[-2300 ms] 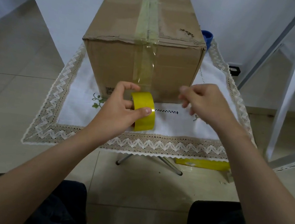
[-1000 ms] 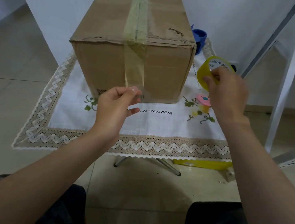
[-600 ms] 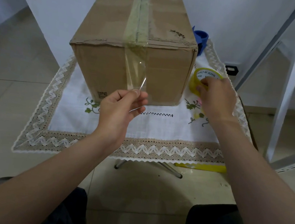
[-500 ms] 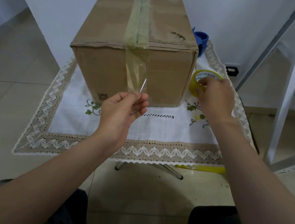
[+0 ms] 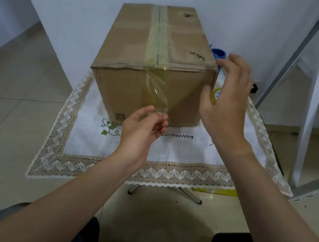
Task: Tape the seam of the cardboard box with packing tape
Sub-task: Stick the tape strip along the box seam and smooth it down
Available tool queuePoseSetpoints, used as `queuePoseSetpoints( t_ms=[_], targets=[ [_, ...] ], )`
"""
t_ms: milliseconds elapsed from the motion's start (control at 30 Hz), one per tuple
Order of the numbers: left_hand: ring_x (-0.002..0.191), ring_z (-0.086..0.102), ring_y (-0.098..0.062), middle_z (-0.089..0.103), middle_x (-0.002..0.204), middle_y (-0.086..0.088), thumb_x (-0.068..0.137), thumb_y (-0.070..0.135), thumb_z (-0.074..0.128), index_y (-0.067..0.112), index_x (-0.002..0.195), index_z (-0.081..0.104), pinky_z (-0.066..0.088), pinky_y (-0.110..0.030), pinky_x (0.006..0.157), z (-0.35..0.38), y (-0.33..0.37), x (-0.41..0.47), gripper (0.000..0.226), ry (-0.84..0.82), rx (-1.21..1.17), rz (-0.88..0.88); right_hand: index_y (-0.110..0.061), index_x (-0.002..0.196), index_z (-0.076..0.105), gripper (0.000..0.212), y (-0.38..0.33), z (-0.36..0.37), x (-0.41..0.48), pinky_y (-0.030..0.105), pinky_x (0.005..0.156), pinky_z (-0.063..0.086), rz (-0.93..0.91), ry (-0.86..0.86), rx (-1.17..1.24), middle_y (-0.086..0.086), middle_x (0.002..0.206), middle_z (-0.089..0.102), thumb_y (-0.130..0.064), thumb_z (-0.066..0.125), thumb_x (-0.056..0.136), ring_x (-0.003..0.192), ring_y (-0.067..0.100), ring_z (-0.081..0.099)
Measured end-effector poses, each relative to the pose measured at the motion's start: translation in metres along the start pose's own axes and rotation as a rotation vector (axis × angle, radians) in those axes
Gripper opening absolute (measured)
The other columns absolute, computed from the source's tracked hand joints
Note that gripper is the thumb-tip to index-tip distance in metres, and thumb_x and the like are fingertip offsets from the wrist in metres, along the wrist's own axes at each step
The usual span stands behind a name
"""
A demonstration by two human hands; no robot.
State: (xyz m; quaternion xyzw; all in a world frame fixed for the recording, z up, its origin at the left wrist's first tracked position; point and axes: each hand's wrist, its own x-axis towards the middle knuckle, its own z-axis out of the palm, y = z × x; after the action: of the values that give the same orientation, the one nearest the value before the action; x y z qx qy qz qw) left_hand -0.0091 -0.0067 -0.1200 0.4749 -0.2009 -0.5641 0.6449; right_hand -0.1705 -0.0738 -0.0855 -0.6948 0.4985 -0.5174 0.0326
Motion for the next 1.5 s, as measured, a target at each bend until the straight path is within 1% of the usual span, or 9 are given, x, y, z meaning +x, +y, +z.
queuePoseSetpoints(
  t_ms=[333, 433, 567, 633, 700, 800, 1100, 1367, 1500],
  targets=[
    [0.092, 0.077, -0.025, 0.081, 0.098, -0.013, 0.096, 0.008, 0.07, 0.005, 0.102, 0.078, 0.061, -0.039, 0.092, -0.007, -0.003, -0.007, 0.011, -0.011, 0.078, 0.023, -0.017, 0.136, 0.063, 0.039, -0.032, -0.001, 0.018, 0.03, 0.117, 0.03, -0.214, -0.282, -0.048, 0.0, 0.147, 0.056, -0.023, 0.059, 0.097, 0.135, 0.027, 0.045],
    [0.101, 0.078, -0.027, 0.08, 0.107, -0.014, 0.097, 0.014, 0.071, 0.004, 0.112, 0.077, 0.063, -0.037, 0.089, -0.011, 0.0, -0.008, 0.02, -0.04, 0.077, -0.009, -0.021, 0.137, 0.063, 0.04, -0.042, 0.007, 0.036, 0.038, 0.119, 0.033, -0.238, -0.382, -0.065, -0.002, 0.149, 0.056, -0.03, 0.056, 0.098, 0.138, 0.026, 0.045],
    [0.106, 0.076, -0.028, 0.08, 0.109, -0.01, 0.096, 0.015, 0.072, 0.003, 0.113, 0.078, 0.064, -0.032, 0.079, -0.012, 0.003, -0.009, 0.021, -0.051, 0.021, -0.059, -0.029, 0.139, 0.063, 0.037, -0.058, 0.016, 0.059, 0.027, 0.115, 0.026, -0.272, -0.534, -0.084, -0.009, 0.153, 0.054, -0.037, 0.055, 0.104, 0.144, 0.017, 0.042],
    [0.103, 0.075, -0.026, 0.081, 0.106, -0.007, 0.096, 0.015, 0.071, 0.005, 0.108, 0.079, 0.064, -0.03, 0.077, -0.012, 0.002, -0.01, 0.018, -0.061, 0.003, -0.067, -0.035, 0.134, 0.067, 0.034, -0.062, 0.024, 0.068, 0.036, 0.12, 0.026, -0.304, -0.58, -0.14, -0.012, 0.15, 0.057, -0.042, 0.052, 0.105, 0.143, 0.02, 0.044],
    [0.102, 0.075, -0.024, 0.081, 0.103, -0.005, 0.096, 0.016, 0.071, 0.007, 0.106, 0.08, 0.063, -0.03, 0.077, -0.014, 0.0, -0.01, 0.016, -0.077, 0.006, -0.07, -0.039, 0.127, 0.071, 0.033, -0.063, 0.029, 0.074, 0.047, 0.12, 0.03, -0.311, -0.605, -0.157, -0.016, 0.144, 0.062, -0.047, 0.048, 0.105, 0.139, 0.02, 0.047],
    [0.102, 0.075, -0.022, 0.081, 0.106, -0.008, 0.096, 0.017, 0.071, 0.006, 0.108, 0.08, 0.062, -0.031, 0.078, -0.019, -0.001, -0.009, 0.018, -0.072, 0.044, -0.035, -0.039, 0.127, 0.072, 0.032, -0.059, 0.031, 0.079, 0.042, 0.113, 0.04, -0.231, -0.663, -0.078, -0.02, 0.139, 0.064, -0.048, 0.049, 0.106, 0.134, 0.016, 0.05],
    [0.097, 0.073, -0.017, 0.081, 0.099, -0.003, 0.095, 0.021, 0.071, 0.009, 0.106, 0.079, 0.064, -0.035, 0.08, -0.023, -0.005, -0.01, 0.018, -0.073, 0.077, -0.022, -0.046, 0.132, 0.065, 0.043, -0.045, 0.038, 0.083, 0.048, 0.12, 0.031, -0.25, -0.664, -0.079, -0.028, 0.14, 0.06, -0.064, 0.045, 0.099, 0.146, 0.013, 0.039],
    [0.071, 0.06, -0.003, 0.07, 0.066, 0.021, 0.092, 0.027, 0.076, 0.022, 0.104, 0.08, 0.061, -0.032, 0.069, -0.02, -0.005, -0.005, 0.014, 0.018, 0.155, -0.006, -0.048, 0.134, 0.064, 0.046, -0.047, 0.035, 0.081, 0.048, 0.124, 0.018, -0.244, -0.641, -0.164, -0.03, 0.142, 0.058, -0.069, 0.05, 0.095, 0.15, 0.014, 0.031],
    [0.111, 0.059, -0.013, 0.078, 0.097, 0.018, 0.092, 0.03, 0.076, 0.027, 0.104, 0.08, 0.053, -0.026, 0.062, -0.019, -0.005, -0.004, 0.013, 0.035, 0.162, 0.011, -0.047, 0.136, 0.061, 0.043, -0.05, 0.032, 0.077, 0.052, 0.125, 0.016, -0.258, -0.625, -0.179, -0.029, 0.144, 0.056, -0.064, 0.051, 0.098, 0.15, 0.016, 0.03]
  ],
)
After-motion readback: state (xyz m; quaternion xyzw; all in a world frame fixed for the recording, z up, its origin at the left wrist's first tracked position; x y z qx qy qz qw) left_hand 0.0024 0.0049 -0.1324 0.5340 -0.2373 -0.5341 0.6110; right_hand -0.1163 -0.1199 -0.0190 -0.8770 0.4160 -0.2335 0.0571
